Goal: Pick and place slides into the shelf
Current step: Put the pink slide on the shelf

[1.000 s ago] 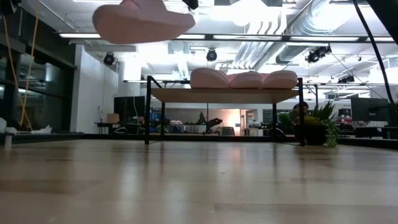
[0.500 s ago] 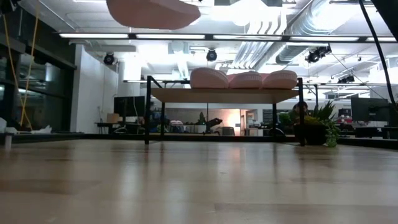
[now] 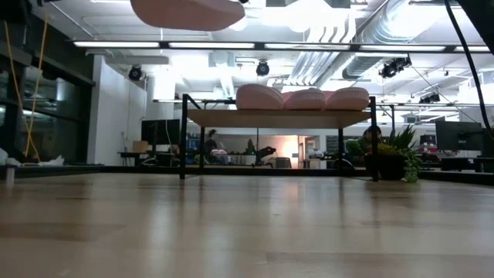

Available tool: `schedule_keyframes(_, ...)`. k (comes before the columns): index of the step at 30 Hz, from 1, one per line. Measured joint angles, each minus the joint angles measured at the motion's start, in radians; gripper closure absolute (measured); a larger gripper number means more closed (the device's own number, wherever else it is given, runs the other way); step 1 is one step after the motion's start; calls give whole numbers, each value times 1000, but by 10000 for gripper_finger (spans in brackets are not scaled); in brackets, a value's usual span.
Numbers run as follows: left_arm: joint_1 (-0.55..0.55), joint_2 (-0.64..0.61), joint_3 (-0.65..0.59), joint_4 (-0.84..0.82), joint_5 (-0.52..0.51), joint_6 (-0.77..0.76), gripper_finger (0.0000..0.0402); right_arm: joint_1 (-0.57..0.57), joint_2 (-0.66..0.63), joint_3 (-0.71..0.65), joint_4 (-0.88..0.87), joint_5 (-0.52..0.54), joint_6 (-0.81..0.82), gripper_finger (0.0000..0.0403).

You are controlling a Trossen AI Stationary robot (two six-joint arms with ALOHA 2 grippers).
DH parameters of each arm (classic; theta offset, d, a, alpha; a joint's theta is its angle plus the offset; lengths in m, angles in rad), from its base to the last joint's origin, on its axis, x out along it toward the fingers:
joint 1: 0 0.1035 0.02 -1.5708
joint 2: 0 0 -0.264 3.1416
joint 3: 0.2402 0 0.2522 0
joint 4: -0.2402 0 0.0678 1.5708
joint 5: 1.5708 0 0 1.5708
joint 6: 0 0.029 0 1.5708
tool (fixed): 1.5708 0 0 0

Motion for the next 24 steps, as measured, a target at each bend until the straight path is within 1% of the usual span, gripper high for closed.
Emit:
schedule_keyframes(3, 25, 0, 0, 0, 9, -4, 138, 0, 0, 0, 17, -20, -5, 403)
schedule_keyframes(6, 46, 0, 0, 0, 19, -5, 139, 6, 0, 0, 41, -47, -8, 403)
schedule_keyframes(9, 58, 0, 0, 0, 22, -2, 149, 13, 0, 0, 67, -72, -8, 403)
schedule_keyframes(16, 60, 0, 0, 1, 33, 25, 173, 15, 0, 0, 62, -73, -26, 403)
schedule_keyframes(24, 66, -1, 0, 8, 33, 49, 189, 32, 0, -1, 63, -70, -49, 403)
